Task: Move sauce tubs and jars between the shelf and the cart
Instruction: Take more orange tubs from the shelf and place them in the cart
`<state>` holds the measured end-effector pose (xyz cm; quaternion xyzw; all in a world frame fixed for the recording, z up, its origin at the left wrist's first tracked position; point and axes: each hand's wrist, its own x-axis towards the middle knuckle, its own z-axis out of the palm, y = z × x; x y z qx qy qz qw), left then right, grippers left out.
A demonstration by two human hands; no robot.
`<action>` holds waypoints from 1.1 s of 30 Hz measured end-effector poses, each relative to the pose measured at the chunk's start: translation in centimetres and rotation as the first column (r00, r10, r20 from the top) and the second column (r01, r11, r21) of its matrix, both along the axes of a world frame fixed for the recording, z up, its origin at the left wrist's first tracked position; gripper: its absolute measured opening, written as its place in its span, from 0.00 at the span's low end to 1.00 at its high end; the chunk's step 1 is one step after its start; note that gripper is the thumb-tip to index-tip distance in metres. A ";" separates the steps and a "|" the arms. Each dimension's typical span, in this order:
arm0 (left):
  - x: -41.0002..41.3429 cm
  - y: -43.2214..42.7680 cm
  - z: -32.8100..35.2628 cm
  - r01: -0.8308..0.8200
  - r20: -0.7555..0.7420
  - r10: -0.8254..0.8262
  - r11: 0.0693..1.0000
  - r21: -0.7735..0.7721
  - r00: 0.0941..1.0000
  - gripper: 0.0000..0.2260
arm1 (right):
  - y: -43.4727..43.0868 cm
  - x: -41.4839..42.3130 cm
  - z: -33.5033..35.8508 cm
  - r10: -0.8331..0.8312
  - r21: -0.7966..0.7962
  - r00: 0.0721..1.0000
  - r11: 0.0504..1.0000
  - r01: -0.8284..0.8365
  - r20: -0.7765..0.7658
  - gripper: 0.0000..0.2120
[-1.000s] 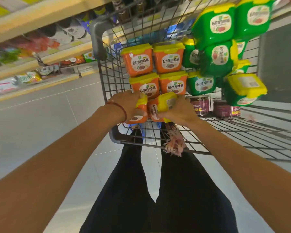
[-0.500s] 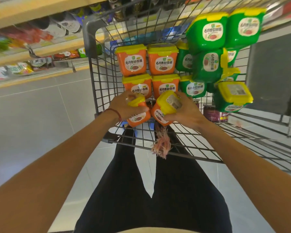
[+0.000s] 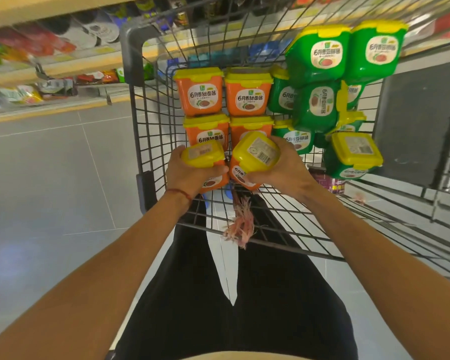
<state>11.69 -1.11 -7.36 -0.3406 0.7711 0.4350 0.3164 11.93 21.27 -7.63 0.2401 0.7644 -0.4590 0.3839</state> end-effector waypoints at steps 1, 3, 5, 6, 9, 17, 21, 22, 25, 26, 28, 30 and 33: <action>-0.2 0.0 0.2 0.025 -0.039 -0.025 1.000 -0.003 0.999 0.34 | 0.0 -0.2 0.5 -0.014 -0.002 1.000 1.000 0.014 -0.011 0.55; -0.9 -0.2 0.4 0.064 -0.097 -0.063 0.998 0.004 0.993 0.34 | 0.1 -0.4 1.3 -0.046 -0.028 0.999 0.999 0.046 -0.011 0.49; -1.6 -0.3 0.7 0.088 -0.148 -0.083 0.996 0.032 0.986 0.36 | 0.3 -0.5 1.5 -0.076 -0.052 0.997 0.996 0.074 -0.026 0.47; -1.9 -0.4 0.9 0.109 -0.164 -0.103 0.994 0.032 0.981 0.38 | 0.2 -0.5 1.7 -0.095 -0.052 0.995 0.994 0.093 -0.043 0.46; -2.6 -0.6 2.1 0.185 -0.240 -0.170 0.982 0.041 0.956 0.44 | -0.3 -0.8 3.4 -0.138 -0.049 0.984 0.990 0.134 -0.112 0.42; -4.4 -2.5 8.1 0.306 -0.468 -0.227 0.947 0.100 0.854 0.39 | -3.0 -0.3 8.9 -0.335 -0.084 0.903 0.942 0.324 -0.269 0.47; -5.3 -4.8 11.9 0.344 -0.572 -0.233 0.935 0.092 0.787 0.43 | -5.4 0.6 12.2 -0.441 -0.115 0.825 0.896 0.429 -0.355 0.44; -5.4 -5.5 12.9 0.347 -0.583 -0.233 0.933 0.091 0.778 0.45 | -6.0 0.9 13.2 -0.455 -0.119 0.805 0.887 0.446 -0.380 0.44; -5.8 -7.3 15.7 0.362 -0.633 -0.211 0.924 0.119 0.745 0.57 | -8.0 1.5 16.1 -0.471 -0.133 0.759 0.875 0.465 -0.449 0.44; -5.7 -7.9 16.9 0.368 -0.648 -0.207 0.922 0.122 0.733 0.58 | -8.7 1.7 17.0 -0.464 -0.137 0.747 0.878 0.458 -0.476 0.43; -5.5 -9.1 19.1 0.370 -0.680 -0.199 0.922 0.114 0.705 0.61 | -9.9 2.0 18.9 -0.434 -0.138 0.724 0.891 0.432 -0.535 0.42; -5.0 -10.4 21.1 0.357 -0.704 -0.191 0.929 0.095 0.684 0.62 | -10.8 2.2 20.6 -0.402 -0.156 0.708 0.909 0.387 -0.581 0.43; -3.7 -12.1 23.7 0.316 -0.746 -0.174 0.947 0.052 0.642 0.60 | -12.2 2.2 23.5 -0.337 -0.165 0.700 0.939 0.303 -0.630 0.46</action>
